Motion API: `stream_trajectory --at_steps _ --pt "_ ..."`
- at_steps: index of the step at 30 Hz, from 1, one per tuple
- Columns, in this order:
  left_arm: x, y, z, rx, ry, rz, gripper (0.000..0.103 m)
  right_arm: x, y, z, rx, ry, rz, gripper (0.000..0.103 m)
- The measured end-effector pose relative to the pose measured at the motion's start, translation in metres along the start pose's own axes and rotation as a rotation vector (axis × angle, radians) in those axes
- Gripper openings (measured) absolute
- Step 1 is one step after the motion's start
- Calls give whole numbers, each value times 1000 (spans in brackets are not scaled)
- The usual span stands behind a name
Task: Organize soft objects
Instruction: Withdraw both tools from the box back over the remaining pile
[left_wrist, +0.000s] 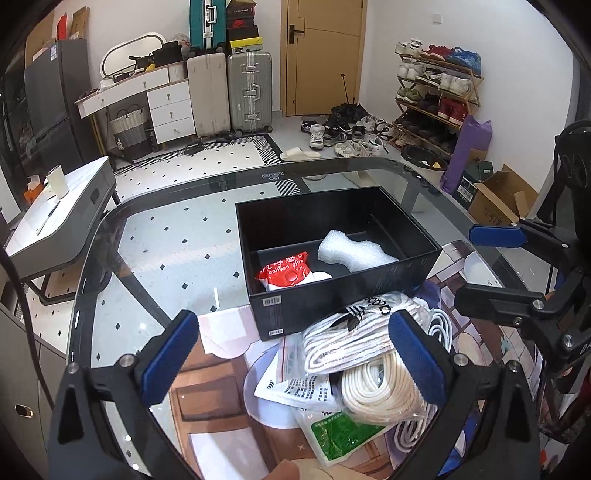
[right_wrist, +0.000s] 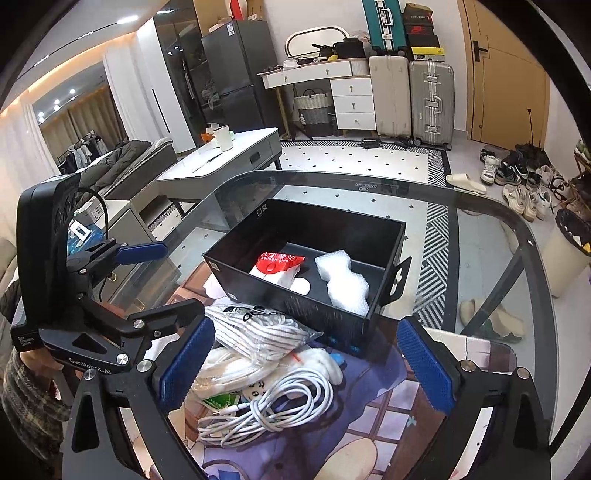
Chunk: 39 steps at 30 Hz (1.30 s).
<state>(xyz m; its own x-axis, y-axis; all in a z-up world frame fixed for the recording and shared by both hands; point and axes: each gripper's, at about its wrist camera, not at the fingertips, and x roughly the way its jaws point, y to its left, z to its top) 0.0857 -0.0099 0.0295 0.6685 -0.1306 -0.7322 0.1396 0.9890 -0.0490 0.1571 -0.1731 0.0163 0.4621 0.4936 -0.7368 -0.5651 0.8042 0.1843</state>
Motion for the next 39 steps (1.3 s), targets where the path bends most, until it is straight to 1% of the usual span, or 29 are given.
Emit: stream_trajectory --at_steps 10,16,23,28,31,33,36,39 --pt "4 -1 -17 2 15 9 103 3 -6 -29 76 59 16 101" --pt "6 1 -25 5 24 8 103 1 -2 -43 81 79 16 101" --pt "3 2 -24 26 14 8 103 8 7 -59 124 106 36 101" --pt "5 0 -23 72 14 -9 103 17 12 -66 156 129 51 100" --pt "7 -4 -22 115 18 -24 103 21 15 -69 171 147 54 96" --pt "8 -7 -21 137 20 -37 103 24 16 -71 182 158 56 89" --pt "7 -13 -19 172 16 -59 103 30 15 -73 201 173 58 85" --pt "7 -19 -18 210 11 -75 103 33 15 -75 226 180 81 79"
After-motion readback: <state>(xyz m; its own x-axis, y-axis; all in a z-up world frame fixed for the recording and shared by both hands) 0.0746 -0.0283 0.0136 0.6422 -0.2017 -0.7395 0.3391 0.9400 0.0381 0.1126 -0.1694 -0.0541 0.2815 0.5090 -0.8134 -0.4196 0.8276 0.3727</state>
